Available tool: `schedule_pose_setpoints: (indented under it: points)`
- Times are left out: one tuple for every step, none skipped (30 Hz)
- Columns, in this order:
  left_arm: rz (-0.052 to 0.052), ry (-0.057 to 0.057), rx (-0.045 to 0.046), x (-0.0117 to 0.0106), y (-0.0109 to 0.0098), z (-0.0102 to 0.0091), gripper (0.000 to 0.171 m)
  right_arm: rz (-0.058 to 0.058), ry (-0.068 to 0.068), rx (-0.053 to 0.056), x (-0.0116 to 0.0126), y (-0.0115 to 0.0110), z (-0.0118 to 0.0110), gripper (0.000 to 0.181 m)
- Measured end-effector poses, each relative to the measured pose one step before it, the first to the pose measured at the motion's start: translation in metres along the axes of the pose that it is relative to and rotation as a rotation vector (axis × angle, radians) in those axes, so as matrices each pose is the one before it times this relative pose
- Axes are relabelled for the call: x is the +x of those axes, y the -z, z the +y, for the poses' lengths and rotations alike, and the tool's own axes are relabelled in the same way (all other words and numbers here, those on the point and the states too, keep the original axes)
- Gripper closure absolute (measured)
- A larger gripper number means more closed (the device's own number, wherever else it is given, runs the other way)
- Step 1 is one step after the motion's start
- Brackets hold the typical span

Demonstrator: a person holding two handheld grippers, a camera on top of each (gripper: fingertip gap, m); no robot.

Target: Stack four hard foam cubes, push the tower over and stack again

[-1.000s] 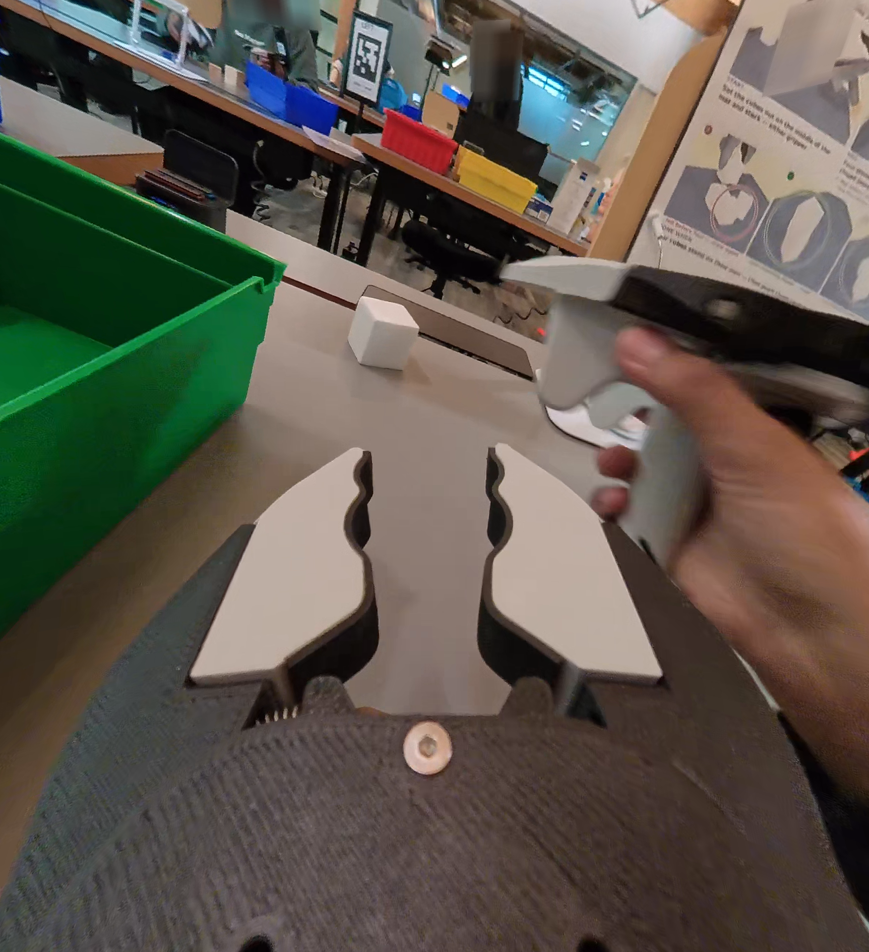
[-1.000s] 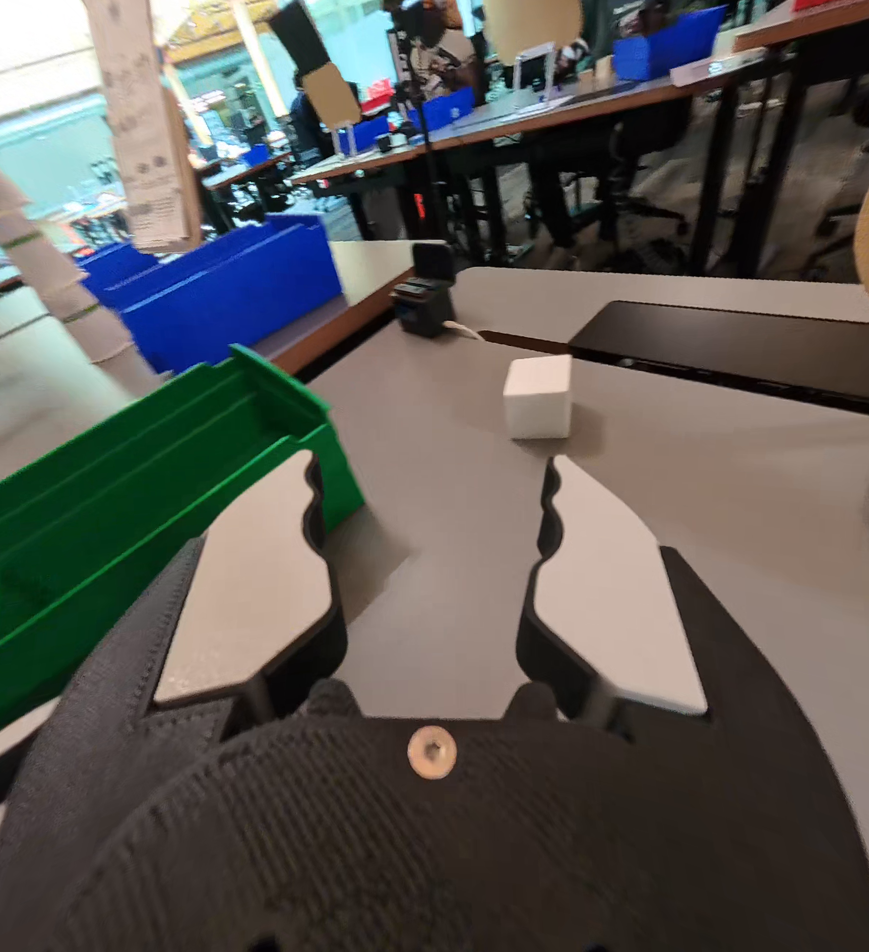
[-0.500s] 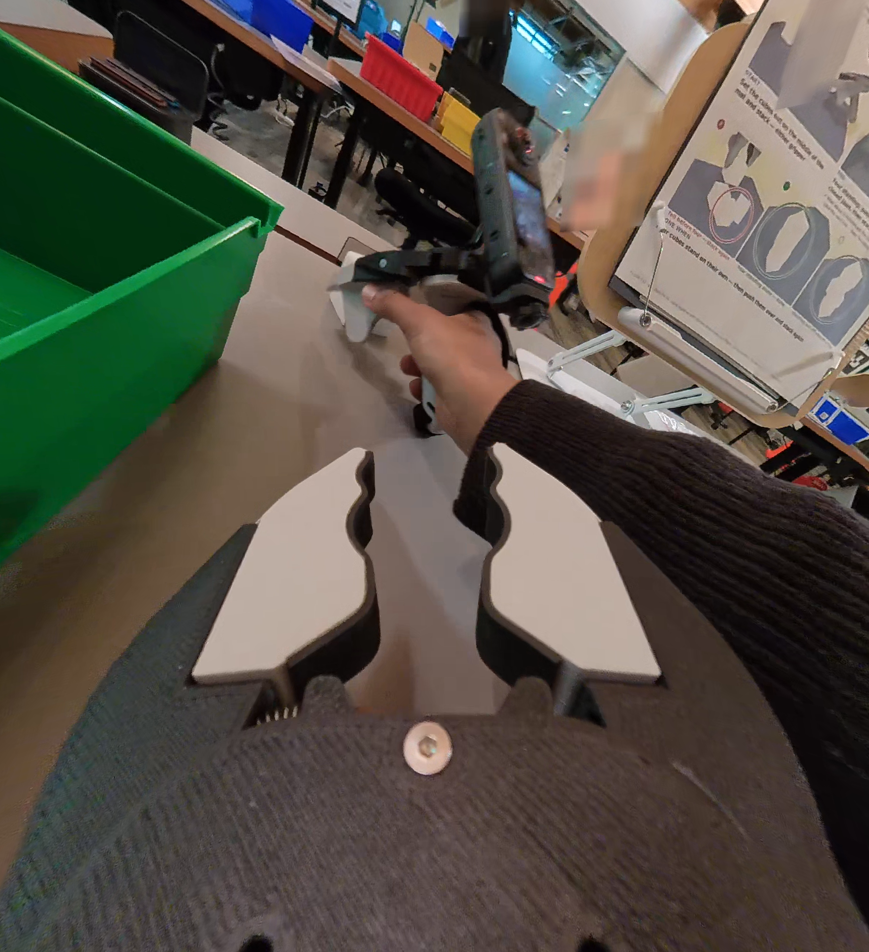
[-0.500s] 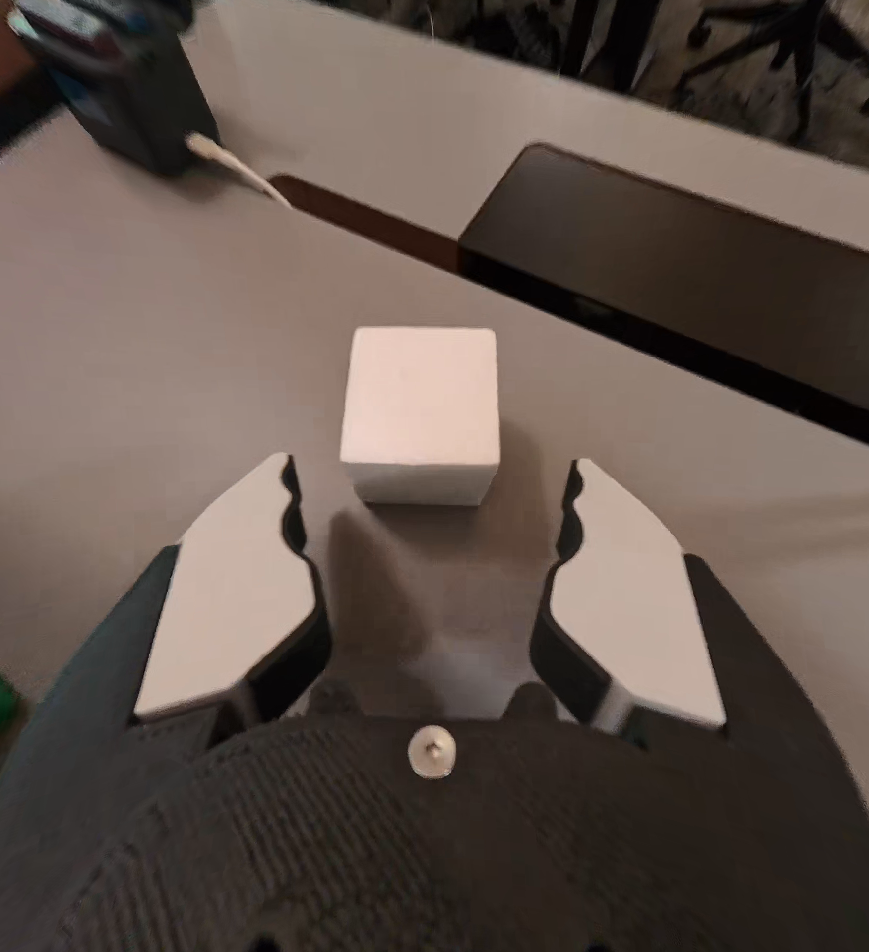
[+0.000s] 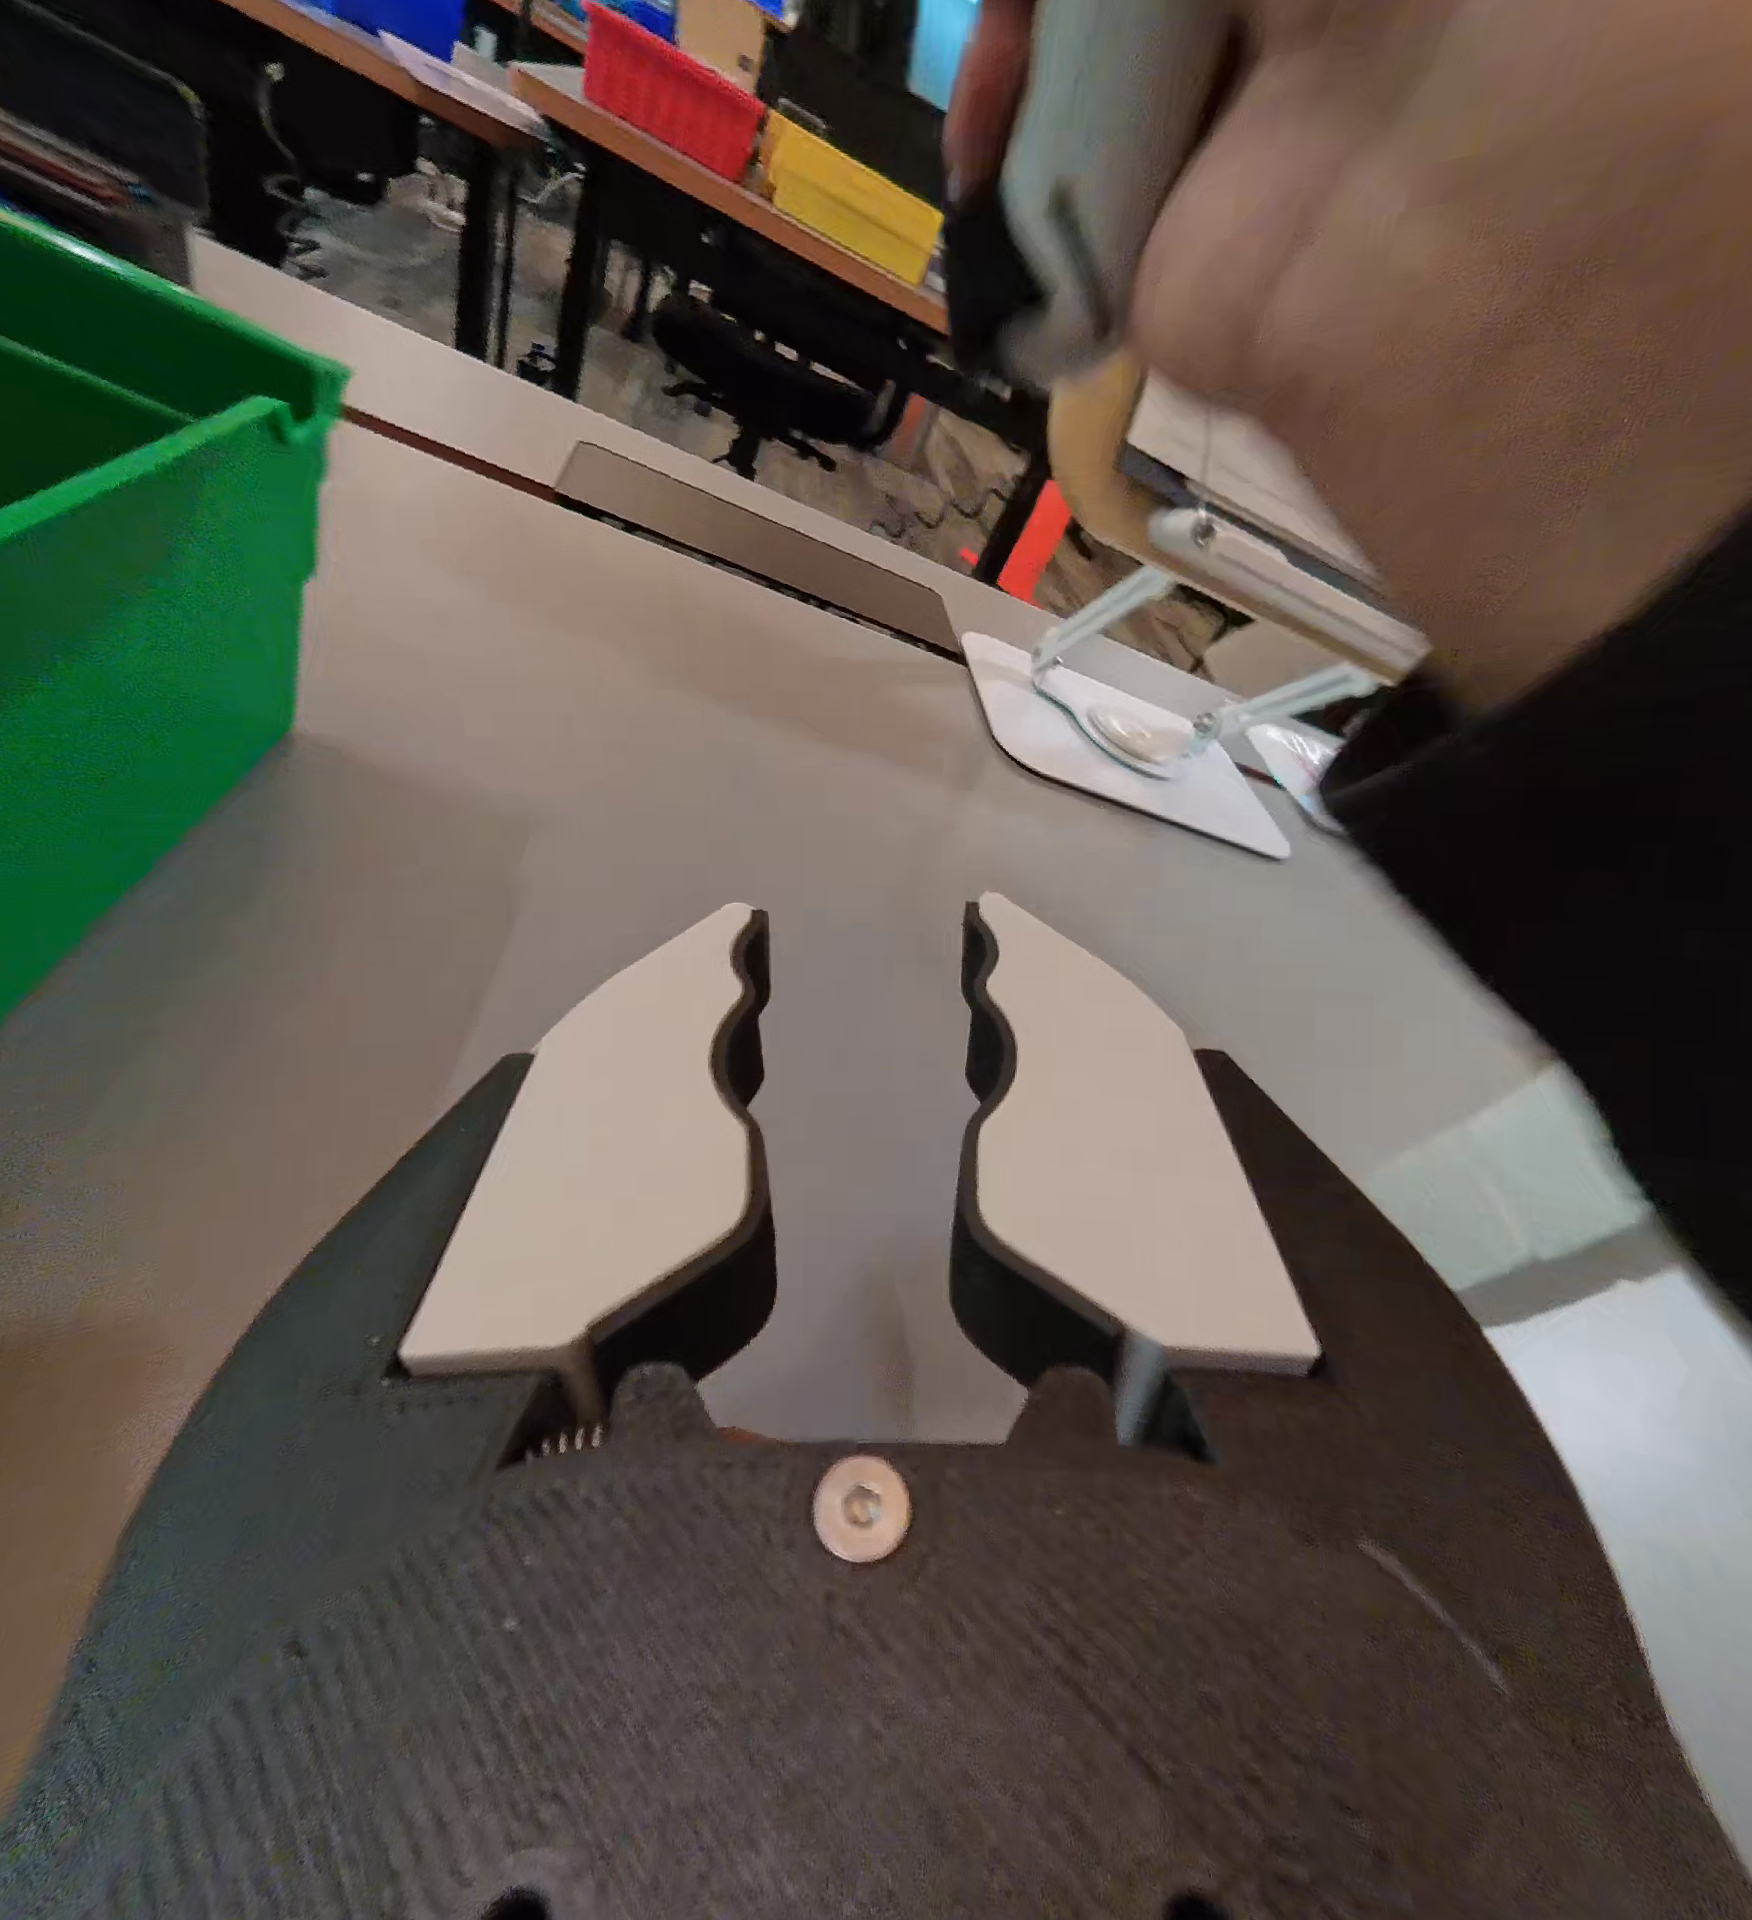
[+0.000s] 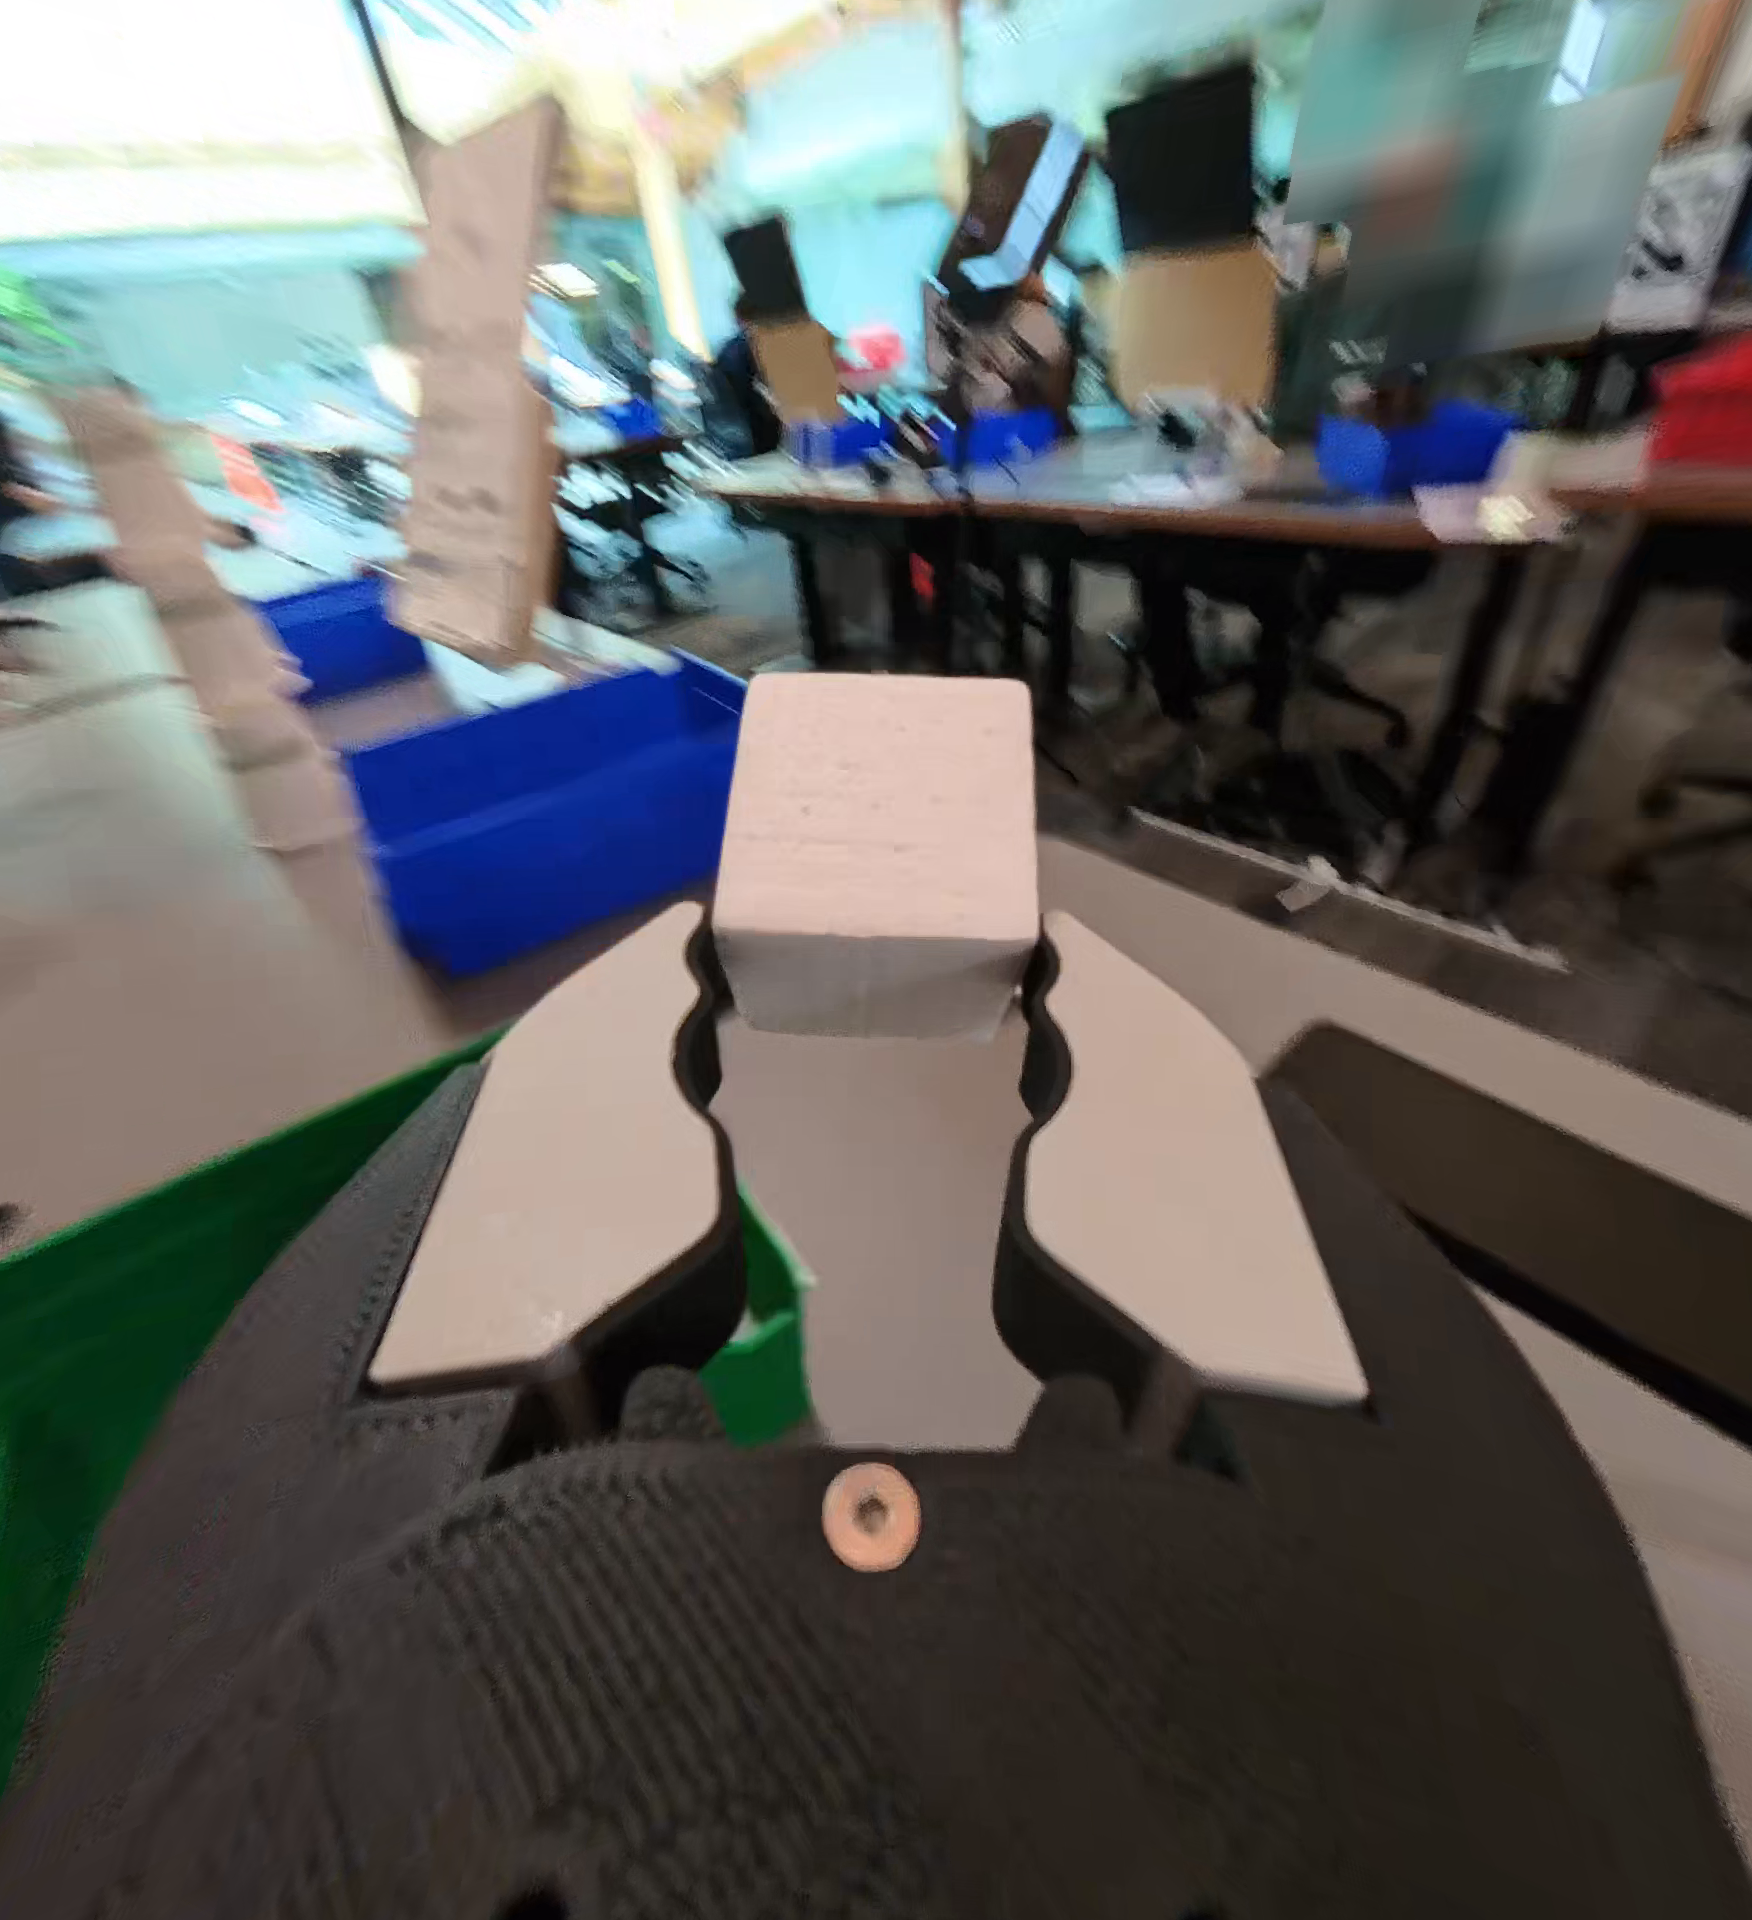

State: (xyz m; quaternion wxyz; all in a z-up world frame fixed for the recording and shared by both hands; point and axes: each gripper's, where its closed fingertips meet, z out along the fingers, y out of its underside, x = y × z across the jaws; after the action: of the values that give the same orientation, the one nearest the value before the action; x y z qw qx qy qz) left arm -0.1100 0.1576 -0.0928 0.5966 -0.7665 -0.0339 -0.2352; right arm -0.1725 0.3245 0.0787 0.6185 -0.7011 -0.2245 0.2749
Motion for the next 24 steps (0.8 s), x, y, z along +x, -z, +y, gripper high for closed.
schedule_pose_setpoints:
  points:
    - [0.0165, -0.0176, -0.00976, 0.00442, -0.00075, 0.00212, 0.137, -0.0716, -0.0044, 0.0358, -0.01848, 0.01764, -0.01561, 0.124]
    - [0.0094, -0.0187, -0.00872, 0.00400, -0.00068, 0.00209, 0.138, -0.0705, -0.0269, 0.0077, -0.01909, 0.01822, -0.00843, 0.124]
    - [0.0068, -0.0214, -0.00658, 0.00421, -0.00052, 0.00165, 0.138, -0.0905, -0.0387, 0.0022, -0.02230, 0.01996, -0.00361, 0.124]
    - [0.0089, -0.0239, -0.00225, 0.00475, -0.00027, 0.00105, 0.138, -0.0937, -0.0448, 0.0041, -0.02386, 0.02216, -0.00025, 0.124]
    - [0.0119, -0.0273, -0.00157, 0.00542, -0.00013, 0.00096, 0.138, -0.0730, -0.0418, 0.0018, -0.02181, 0.02431, 0.00242, 0.124]
    - [0.0110, -0.0301, -0.00296, 0.00526, 0.00028, 0.00100, 0.138, -0.0542, -0.0297, 0.0026, -0.01968, 0.02552, 0.00324, 0.124]
    - [0.0078, -0.0291, -0.00013, 0.00473, 0.00091, 0.00066, 0.138, -0.0402, -0.0137, 0.0011, -0.01719, 0.02668, 0.00261, 0.124]
    - [0.0082, -0.0233, 0.00382, 0.00434, 0.00113, 0.00006, 0.139, -0.0217, 0.0081, 0.0040, -0.01299, 0.02716, 0.00045, 0.124]
    - [0.0086, -0.0141, 0.00484, 0.00380, 0.00110, -0.00028, 0.139, 0.0026, 0.0275, -0.0015, -0.00705, 0.02726, -0.00095, 0.124]
    - [0.0076, -0.0044, 0.00509, 0.00301, 0.00066, -0.00056, 0.139, 0.0265, 0.0362, -0.0064, -0.00048, 0.02766, -0.00188, 0.124]
    - [0.0088, 0.0022, 0.00412, 0.00254, 0.00021, -0.00058, 0.140, 0.0435, 0.0429, -0.0083, 0.00609, 0.02743, -0.00216, 0.125]
    - [0.0095, 0.0063, 0.00034, 0.00211, -0.00070, 0.00015, 0.140, 0.0604, 0.0498, -0.0224, 0.01281, 0.02653, 0.00007, 0.125]
    - [0.0089, 0.0124, -0.00825, 0.00164, -0.00125, 0.00149, 0.140, 0.0694, 0.0491, -0.0380, 0.01786, 0.02502, 0.00338, 0.124]
    - [0.0133, 0.0310, -0.02001, 0.00180, -0.00166, 0.00343, 0.140, 0.0628, 0.0392, -0.0346, 0.01942, 0.02301, 0.00518, 0.125]
    - [0.0226, 0.0502, -0.02816, 0.00266, -0.00192, 0.00452, 0.139, 0.0387, 0.0276, -0.0324, 0.01757, 0.02040, 0.00669, 0.124]
    - [0.0250, 0.0540, -0.02313, 0.00283, -0.00211, 0.00389, 0.138, 0.0149, 0.0161, -0.0263, 0.01474, 0.01807, 0.00701, 0.124]
    - [0.0205, 0.0446, -0.01185, 0.00239, -0.00209, 0.00256, 0.138, 0.0069, 0.0067, -0.0062, 0.01363, 0.01522, 0.00501, 0.125]
    - [0.0114, 0.0310, -0.00552, 0.00167, -0.00212, 0.00145, 0.138, 0.0076, -0.0061, -0.0035, 0.01406, 0.01149, 0.00365, 0.125]
    - [0.0077, 0.0164, -0.00565, 0.00191, -0.00264, 0.00099, 0.139, -0.0107, -0.0129, -0.0349, 0.01141, 0.00833, 0.00605, 0.125]
    - [0.0116, -0.0013, -0.00820, 0.00315, -0.00306, 0.00124, 0.139, -0.0217, -0.0064, -0.0598, 0.00920, 0.00634, 0.00852, 0.124]
    - [0.0079, -0.0152, -0.01022, 0.00260, -0.00380, 0.00168, 0.139, -0.0155, 0.0057, -0.0546, 0.00830, 0.00461, 0.00856, 0.125]
    - [0.0020, -0.0189, -0.01434, 0.00181, -0.00423, 0.00244, 0.139, -0.0199, 0.0245, -0.0430, 0.00582, 0.00234, 0.00822, 0.124]
    - [0.0036, -0.0130, -0.01696, 0.00190, -0.00399, 0.00286, 0.139, -0.0291, 0.0515, -0.0332, 0.00299, 0.00036, 0.00765, 0.124]
    - [0.0105, -0.0048, -0.01240, 0.00262, -0.00312, 0.00257, 0.139, -0.0304, 0.0555, -0.0191, 0.00142, -0.00129, 0.00694, 0.124]
